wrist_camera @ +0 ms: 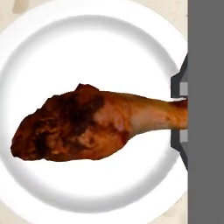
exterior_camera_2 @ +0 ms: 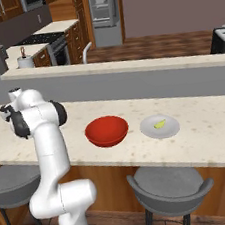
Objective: Pick the chicken drumstick and lemon wedge from their plates and place them in the bowl. Then put the bowl in the fridge.
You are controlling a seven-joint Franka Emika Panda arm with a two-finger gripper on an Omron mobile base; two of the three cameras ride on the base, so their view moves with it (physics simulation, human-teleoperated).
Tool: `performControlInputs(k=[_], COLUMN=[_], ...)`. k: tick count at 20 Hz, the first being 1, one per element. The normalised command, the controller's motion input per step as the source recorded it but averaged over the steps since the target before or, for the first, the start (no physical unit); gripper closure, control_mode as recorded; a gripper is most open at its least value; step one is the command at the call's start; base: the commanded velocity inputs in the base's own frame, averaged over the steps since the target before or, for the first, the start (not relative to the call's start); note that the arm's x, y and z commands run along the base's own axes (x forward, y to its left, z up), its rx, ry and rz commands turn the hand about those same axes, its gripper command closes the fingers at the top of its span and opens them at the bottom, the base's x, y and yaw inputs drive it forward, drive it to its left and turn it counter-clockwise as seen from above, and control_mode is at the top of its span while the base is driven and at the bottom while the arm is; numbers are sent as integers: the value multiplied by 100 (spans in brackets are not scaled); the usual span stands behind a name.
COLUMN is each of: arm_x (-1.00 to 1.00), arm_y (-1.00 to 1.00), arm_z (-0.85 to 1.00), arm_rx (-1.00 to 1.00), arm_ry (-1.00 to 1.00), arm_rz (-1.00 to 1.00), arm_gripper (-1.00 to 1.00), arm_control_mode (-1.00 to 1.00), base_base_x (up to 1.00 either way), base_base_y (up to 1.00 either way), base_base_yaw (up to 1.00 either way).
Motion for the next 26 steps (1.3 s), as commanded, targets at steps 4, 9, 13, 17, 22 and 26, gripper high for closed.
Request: performControlInputs(k=[4,9,13,17,22,26], arm_x=[-34,-36,-33,-32,-29,-27], arm_y=[-30,-38,-37,-41,-49,-57], arm_z=[33,31,40,45,37,31], arm_rx=[4,0,0,2,2,3], arm_ry=[-5,0,0,0,0,0], arm_rz=[0,0,0,0,0,0], arm_gripper=[100,100,100,100,100,100], arm_control_mode=[-100,-100,-100,-100,-100,-100], base_base_x=[0,0,0,0,0,0], base_base_y=[0,0,0,0,0,0], base_base_yaw=[0,0,0,0,0,0])
